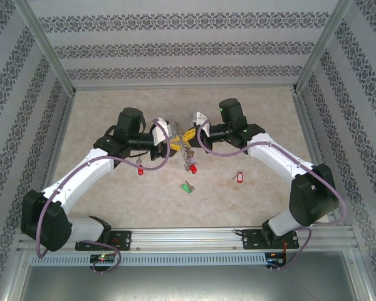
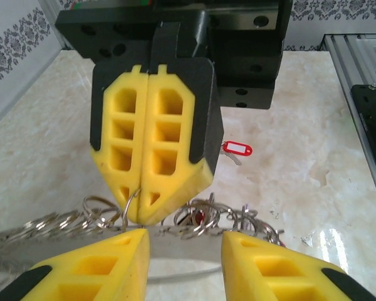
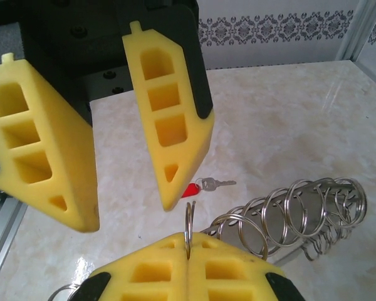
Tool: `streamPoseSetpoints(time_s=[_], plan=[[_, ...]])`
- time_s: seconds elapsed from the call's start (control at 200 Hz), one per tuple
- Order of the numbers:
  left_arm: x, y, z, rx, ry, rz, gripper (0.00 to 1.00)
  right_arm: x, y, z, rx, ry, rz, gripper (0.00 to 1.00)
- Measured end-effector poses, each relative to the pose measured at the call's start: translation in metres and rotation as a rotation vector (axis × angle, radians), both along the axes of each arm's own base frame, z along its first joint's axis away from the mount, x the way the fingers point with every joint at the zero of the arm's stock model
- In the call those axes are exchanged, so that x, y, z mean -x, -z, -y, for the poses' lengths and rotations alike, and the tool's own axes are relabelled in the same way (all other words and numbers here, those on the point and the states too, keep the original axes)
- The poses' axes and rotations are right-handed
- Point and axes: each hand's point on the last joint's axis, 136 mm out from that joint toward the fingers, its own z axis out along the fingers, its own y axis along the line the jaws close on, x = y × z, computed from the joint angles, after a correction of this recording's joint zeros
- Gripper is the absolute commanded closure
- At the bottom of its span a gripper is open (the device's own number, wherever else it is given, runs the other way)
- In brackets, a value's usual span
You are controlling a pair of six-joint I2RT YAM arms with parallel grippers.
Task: Put the keys on the keyring
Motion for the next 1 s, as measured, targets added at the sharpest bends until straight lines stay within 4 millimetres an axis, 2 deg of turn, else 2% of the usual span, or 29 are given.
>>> streamPoseSetpoints(time_s=[0.305, 0.739, 0.864, 0.999], plan=[[-0.004, 0.010, -0.001, -0.020, -0.026, 0.029, 0.58, -0.001, 0.003, 0.000, 0.016, 0.000, 0.035, 1.00], [-0.006, 0.009, -0.009, -0.022, -0.079, 0.083, 0.53, 0.002, 0.005, -0.004, 0.027, -0.013, 0.058, 1.00], [-0.008, 0.007, -0.008, -0.016, -0.083, 0.089, 0.59, 0.002, 0.006, -0.004, 0.028, -0.015, 0.060, 1.00], [-0.010, 0.010, -0.007, -0.026, -0.077, 0.085, 0.70, 0.005, 0.009, -0.004, 0.033, -0.022, 0.062, 1.00]])
